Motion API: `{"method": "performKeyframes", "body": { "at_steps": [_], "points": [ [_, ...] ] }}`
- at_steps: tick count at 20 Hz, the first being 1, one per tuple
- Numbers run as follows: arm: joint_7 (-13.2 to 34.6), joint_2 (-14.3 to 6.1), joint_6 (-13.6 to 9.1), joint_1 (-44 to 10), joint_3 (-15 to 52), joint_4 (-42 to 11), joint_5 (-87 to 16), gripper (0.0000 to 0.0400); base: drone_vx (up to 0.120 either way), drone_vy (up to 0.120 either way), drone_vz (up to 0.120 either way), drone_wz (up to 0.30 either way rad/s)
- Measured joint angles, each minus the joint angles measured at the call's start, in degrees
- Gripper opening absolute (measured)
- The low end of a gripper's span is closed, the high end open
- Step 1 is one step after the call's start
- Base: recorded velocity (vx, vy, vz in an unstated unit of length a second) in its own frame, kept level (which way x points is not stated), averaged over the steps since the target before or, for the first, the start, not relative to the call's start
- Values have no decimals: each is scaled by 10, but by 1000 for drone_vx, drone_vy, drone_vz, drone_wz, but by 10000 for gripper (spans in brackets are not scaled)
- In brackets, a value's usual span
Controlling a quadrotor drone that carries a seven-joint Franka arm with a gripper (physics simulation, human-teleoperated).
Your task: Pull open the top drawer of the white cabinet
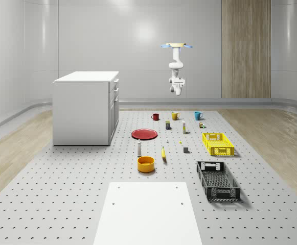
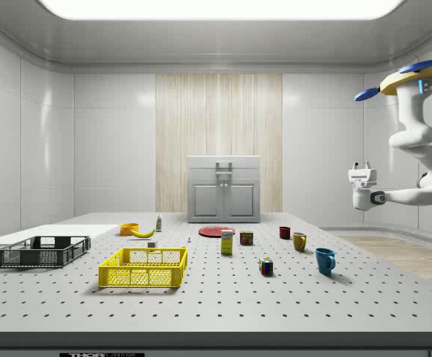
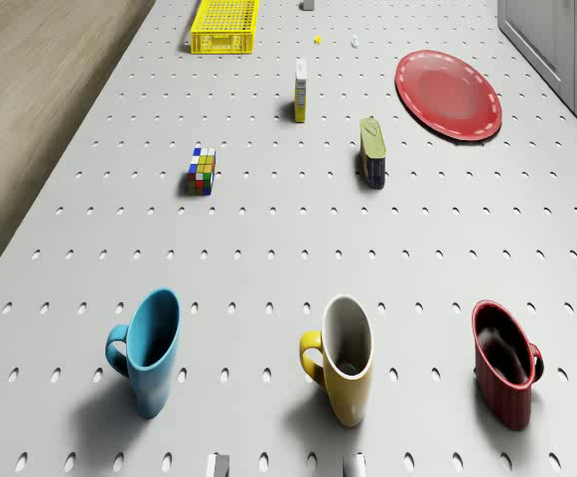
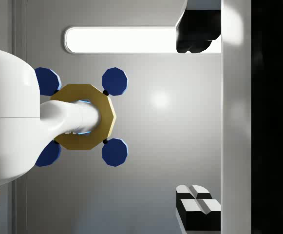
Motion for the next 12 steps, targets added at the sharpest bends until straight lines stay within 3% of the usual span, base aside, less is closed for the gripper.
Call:
{"method": "performKeyframes", "body": {
  "at_steps": [5,12],
  "points": [
    [-1,11,-48,-1,1,61,0,326,0,0,0,0],
    [-1,37,-93,-3,1,135,1,309,0,0,0,0]
  ]
}}
